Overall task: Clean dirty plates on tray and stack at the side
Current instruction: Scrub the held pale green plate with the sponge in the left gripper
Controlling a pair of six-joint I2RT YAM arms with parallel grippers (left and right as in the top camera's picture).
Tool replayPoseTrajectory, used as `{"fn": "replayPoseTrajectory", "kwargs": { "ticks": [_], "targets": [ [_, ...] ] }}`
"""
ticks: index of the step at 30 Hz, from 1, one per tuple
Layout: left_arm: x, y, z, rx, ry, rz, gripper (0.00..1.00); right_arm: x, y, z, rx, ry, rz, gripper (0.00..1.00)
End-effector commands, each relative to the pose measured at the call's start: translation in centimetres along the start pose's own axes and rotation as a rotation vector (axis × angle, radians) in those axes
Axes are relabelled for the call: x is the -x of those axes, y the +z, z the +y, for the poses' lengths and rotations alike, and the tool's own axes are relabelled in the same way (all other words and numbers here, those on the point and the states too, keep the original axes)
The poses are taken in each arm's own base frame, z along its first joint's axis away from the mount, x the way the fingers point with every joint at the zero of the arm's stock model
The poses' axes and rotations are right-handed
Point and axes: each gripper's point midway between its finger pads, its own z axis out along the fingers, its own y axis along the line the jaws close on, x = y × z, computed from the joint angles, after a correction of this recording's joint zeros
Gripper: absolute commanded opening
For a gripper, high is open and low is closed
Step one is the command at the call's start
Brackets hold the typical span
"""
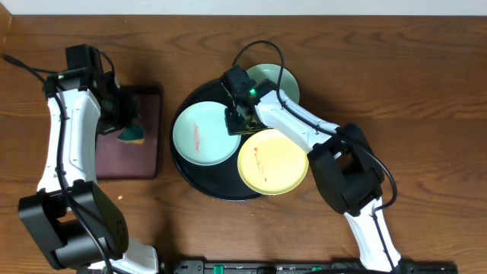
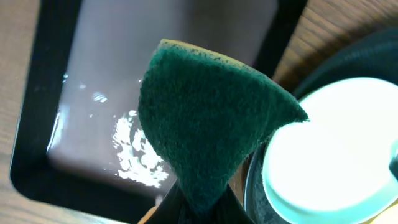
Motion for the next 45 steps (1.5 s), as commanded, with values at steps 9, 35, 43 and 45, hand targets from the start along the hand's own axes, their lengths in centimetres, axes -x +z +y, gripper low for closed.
{"fn": "replayPoseTrajectory", "kwargs": {
  "ticks": [9,35,43,45],
  "targets": [
    [-2.9,2.1,-7.8,-0.064,0.12,0.043,0.07,-1.2,1.9,-0.8,0.001,-0.008,0.068,0.01],
    [-8.2,11.9,-15.4,-0.26,0.255,0.17,0.07,-1.1,1.9,-1.0,-0.001,-0.01,0.07,0.01],
    [-6.9,12.4,-13.8,-0.139,0.275,0.106,0.07,-1.2,1.9,-1.1,-0.003,-0.011,0.073,0.01],
    [-5.4,12.6,-10.5,0.062,0.161,0.037,0.07,-1.2,1.9,-1.1,-0.003,-0.011,0.073,0.01]
  ]
}}
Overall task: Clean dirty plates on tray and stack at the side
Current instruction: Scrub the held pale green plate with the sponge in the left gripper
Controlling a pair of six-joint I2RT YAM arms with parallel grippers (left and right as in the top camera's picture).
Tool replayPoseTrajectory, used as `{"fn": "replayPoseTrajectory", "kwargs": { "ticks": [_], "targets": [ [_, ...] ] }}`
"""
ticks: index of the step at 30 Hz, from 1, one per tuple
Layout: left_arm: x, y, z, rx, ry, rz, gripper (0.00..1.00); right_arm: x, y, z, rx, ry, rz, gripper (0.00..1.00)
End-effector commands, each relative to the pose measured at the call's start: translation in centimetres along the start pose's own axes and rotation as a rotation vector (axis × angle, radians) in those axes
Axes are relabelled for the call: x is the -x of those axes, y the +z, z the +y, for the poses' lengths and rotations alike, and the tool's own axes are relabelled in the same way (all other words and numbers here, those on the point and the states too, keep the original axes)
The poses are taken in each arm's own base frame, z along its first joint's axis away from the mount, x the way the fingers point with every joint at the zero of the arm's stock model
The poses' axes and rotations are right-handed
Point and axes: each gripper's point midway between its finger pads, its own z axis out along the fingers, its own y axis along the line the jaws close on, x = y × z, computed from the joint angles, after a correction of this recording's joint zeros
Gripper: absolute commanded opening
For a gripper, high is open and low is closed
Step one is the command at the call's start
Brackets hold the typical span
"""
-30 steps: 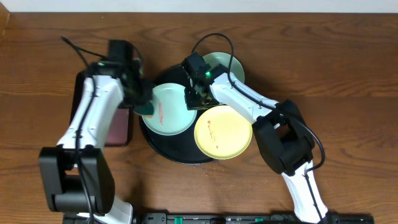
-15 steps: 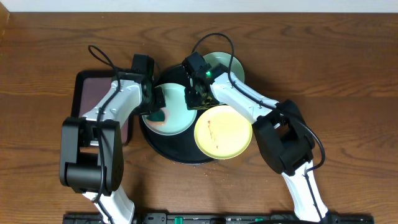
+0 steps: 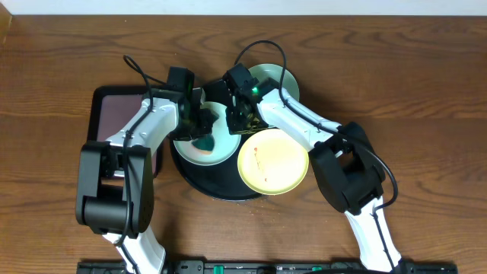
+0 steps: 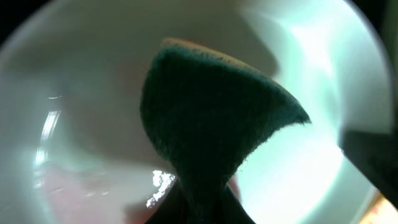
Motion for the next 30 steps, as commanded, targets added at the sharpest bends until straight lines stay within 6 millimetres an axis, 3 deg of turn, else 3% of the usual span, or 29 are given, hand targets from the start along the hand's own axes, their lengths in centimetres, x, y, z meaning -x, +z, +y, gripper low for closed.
{"fn": "replayPoseTrajectory", "kwargs": {
  "ticks": [1,3,7,10,15,18,21,24,28,30],
  "targets": [
    [0.6,-0.3,5.8,0.33,-0.157,-0.073,0.08,-1.2,1.9,-1.0,-0.031,-0.01,0.055,0.01],
    [0.8,-1.0,7.4,0.429,-0.194,-0.106,0.07,-1.2,1.9,-1.0,-0.031,-0.01,0.055,0.01],
    [0.2,-0.9,7.1,0.421,-0.188,-0.077,0.07,-1.2,1.9,-1.0,-0.031,-0.01,0.055,0.01],
    [-0.9,0.0,4.6,0.28,-0.083,0.003,0.07,-1.2,1.9,-1.0,-0.031,-0.01,0.055,0.01],
    [-2.9,0.3,-3.1,-0.176,0.214,0.116,0.08,-1.2,1.9,-1.0,-0.031,-0.01,0.055,0.01],
    [-2.8,0.1,-3.9,-0.225,0.244,0.105,0.07,-1.2,1.9,-1.0,-0.031,-0.01,0.055,0.01],
    [-1.7,0.5,-2.2,-0.115,0.197,0.069,0.07,-1.2,1.9,-1.0,-0.031,-0.01,0.055,0.01],
    [-0.3,0.6,1.6,0.116,0.057,0.005,0.08,-1.2,1.9,-1.0,-0.031,-0.01,0.055,0.01],
    [0.9,-1.2,7.4,0.461,-0.183,-0.119,0.07,-1.2,1.9,-1.0,-0.031,-0.01,0.055,0.01],
    [0.7,-1.9,8.7,0.536,-0.246,-0.145,0.08,-1.2,1.9,-1.0,-0.031,-0.01,0.055,0.01]
  ]
}}
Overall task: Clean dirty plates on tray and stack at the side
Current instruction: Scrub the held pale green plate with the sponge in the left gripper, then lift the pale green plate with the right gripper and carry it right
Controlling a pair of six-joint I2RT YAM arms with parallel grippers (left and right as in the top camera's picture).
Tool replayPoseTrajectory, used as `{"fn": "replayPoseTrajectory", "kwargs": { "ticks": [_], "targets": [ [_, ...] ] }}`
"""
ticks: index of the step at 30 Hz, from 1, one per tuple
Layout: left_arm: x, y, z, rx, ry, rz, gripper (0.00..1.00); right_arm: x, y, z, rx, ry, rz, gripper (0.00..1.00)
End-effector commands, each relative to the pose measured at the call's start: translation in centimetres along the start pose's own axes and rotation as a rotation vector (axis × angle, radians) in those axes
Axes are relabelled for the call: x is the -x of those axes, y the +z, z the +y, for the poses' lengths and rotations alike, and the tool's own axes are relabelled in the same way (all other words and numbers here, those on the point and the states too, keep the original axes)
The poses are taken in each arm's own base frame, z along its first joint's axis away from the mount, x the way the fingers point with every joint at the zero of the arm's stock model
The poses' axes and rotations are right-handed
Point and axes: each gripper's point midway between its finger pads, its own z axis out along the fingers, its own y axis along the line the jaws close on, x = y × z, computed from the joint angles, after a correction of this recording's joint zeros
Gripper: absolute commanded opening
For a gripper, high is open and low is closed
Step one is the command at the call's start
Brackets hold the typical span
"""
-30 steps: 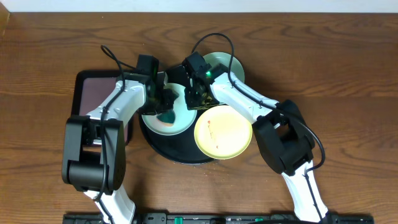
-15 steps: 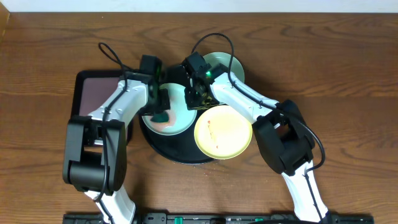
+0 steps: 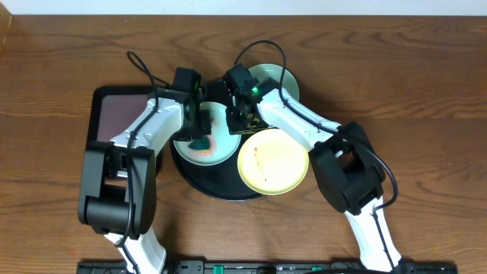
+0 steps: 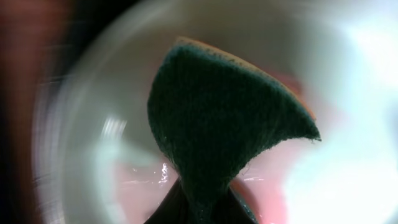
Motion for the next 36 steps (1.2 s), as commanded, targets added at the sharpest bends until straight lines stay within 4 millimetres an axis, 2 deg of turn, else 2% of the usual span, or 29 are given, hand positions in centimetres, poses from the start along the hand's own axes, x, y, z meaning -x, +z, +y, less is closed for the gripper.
{"fn": "replayPoseTrajectory", "kwargs": {
  "ticks": [1,4,6,9,12,14,16,18,20,24,27,31,33,36],
  "targets": [
    [0.8,-0.4,6.7,0.349,-0.214,-0.096,0.07,-1.2,1.9,-1.0,-0.031,-0.009,0.055,0.01],
    [0.1,-0.2,6.1,0.32,-0.209,-0.064,0.08,-1.2,1.9,-1.0,-0.031,-0.009,0.055,0.01],
    [-0.5,0.1,4.9,0.258,-0.178,-0.021,0.07,-1.2,1.9,-1.0,-0.031,-0.009,0.055,0.01],
    [-1.6,0.7,1.1,0.045,-0.037,0.065,0.07,-1.2,1.9,-1.0,-0.032,-0.009,0.056,0.01],
    [-2.6,0.2,-3.1,-0.215,0.138,0.119,0.07,-1.3,1.9,-1.0,-0.032,-0.009,0.058,0.01],
    [-2.9,-0.2,-4.5,-0.301,0.207,0.121,0.07,-1.3,1.9,-0.9,-0.029,-0.011,0.059,0.01],
    [-2.1,-0.2,-4.2,-0.296,0.178,0.099,0.07,-1.4,1.9,-0.7,-0.019,-0.01,0.064,0.01],
    [-0.5,-0.5,-2.9,-0.243,0.082,0.06,0.07,-1.5,1.9,-0.6,-0.012,-0.01,0.069,0.01],
    [1.5,-1.6,-1.7,-0.218,0.003,0.009,0.08,-1.5,1.9,-0.6,-0.013,-0.01,0.071,0.01],
    [5.3,-5.9,0.0,-0.234,-0.054,-0.11,0.07,-1.6,1.9,-0.6,-0.013,-0.018,0.072,0.01],
    [7.2,-9.6,1.6,-0.236,-0.089,-0.194,0.07,-1.6,1.8,-0.5,-0.006,-0.029,0.073,0.01],
    [7.9,-13.1,4.2,-0.231,-0.146,-0.275,0.07,-1.1,0.5,0.2,0.017,-0.071,0.049,0.01],
    [7.6,-13.8,5.6,-0.216,-0.176,-0.279,0.07,-0.7,-0.7,0.7,0.028,-0.107,0.023,0.01],
    [7.0,-13.7,8.3,-0.152,-0.23,-0.265,0.07,0.1,-3.1,1.6,0.028,-0.156,-0.038,0.01]
  ]
}}
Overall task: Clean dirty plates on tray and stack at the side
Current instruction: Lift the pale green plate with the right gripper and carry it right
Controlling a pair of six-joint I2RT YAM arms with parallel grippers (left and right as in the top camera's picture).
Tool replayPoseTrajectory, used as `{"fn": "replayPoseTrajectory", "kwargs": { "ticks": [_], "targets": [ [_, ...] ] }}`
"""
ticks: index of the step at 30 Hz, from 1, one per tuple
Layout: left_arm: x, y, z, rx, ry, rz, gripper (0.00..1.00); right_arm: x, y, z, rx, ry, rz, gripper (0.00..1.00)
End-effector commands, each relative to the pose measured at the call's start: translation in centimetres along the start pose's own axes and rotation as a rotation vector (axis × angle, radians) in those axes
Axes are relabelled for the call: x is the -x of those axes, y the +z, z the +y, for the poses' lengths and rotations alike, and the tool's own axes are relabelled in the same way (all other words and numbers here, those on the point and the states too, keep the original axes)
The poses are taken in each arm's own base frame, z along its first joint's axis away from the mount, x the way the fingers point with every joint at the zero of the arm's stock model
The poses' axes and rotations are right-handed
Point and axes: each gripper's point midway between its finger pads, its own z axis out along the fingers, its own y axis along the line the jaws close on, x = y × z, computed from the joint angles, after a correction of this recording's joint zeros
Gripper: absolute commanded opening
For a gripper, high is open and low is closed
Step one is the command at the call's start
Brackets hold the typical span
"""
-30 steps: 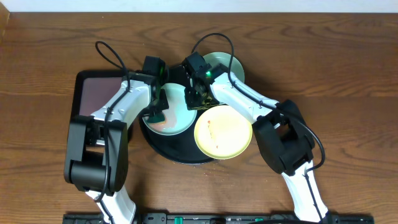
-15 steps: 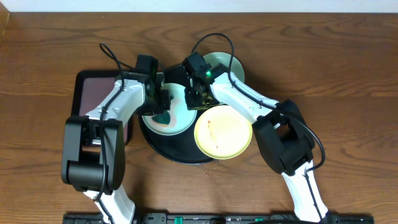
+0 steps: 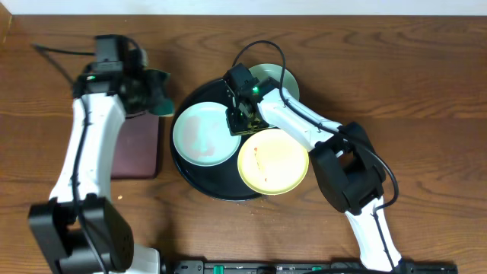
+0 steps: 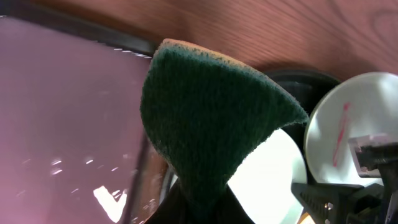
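Observation:
My left gripper [image 3: 150,96] is shut on a green sponge [image 3: 159,95], held over the table between the square tray and the round black tray [image 3: 221,189]. The left wrist view shows the sponge [image 4: 211,112] pinched in that gripper [image 4: 200,208]. A pale green plate [image 3: 202,134] lies on the round tray's left side, with only a faint smear on it. My right gripper [image 3: 238,119] is shut on its right rim. A yellow plate [image 3: 272,161] with red marks overlaps the tray's right edge. A second pale green plate [image 3: 275,78] with a red streak sits at the back.
A dark square tray [image 3: 137,148] holding shiny water [image 4: 62,118] lies to the left of the round tray. The right arm [image 3: 304,122] stretches across the round tray's back right. Bare wooden table [image 3: 411,91] lies to the right.
My left gripper, with the sponge, has left the pale green plate and is now to the left, above the gap by the square tray's corner. The right gripper has not moved.
At first my left gripper held the sponge over the water tray, and the pale green plate bore red streaks. Then the sponge was down on that plate, at two slightly different spots. Now the sponge is off it and the streaks are reduced to a faint smear.

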Motion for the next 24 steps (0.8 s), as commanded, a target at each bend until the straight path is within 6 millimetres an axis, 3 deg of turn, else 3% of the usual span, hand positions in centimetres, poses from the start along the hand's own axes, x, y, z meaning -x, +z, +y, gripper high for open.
{"fn": "replayPoseTrajectory", "kwargs": {
  "ticks": [1,7,15,24],
  "targets": [
    [0.1,-0.2,2.6,0.067,-0.059,0.009,0.08,0.7,-3.3,1.5,0.0,-0.103,-0.072,0.01],
    [-0.2,-0.7,5.1,0.114,-0.113,0.024,0.07,2.2,-8.0,1.5,-0.171,-0.232,-0.229,0.01],
    [-0.2,-0.8,5.5,0.118,-0.121,0.023,0.07,2.9,-13.4,1.2,-0.559,-0.349,-0.439,0.01],
    [-0.3,-0.7,5.5,0.119,-0.122,0.027,0.08,1.9,-20.2,4.2,-0.924,-0.409,-0.713,0.01]
  ]
}}
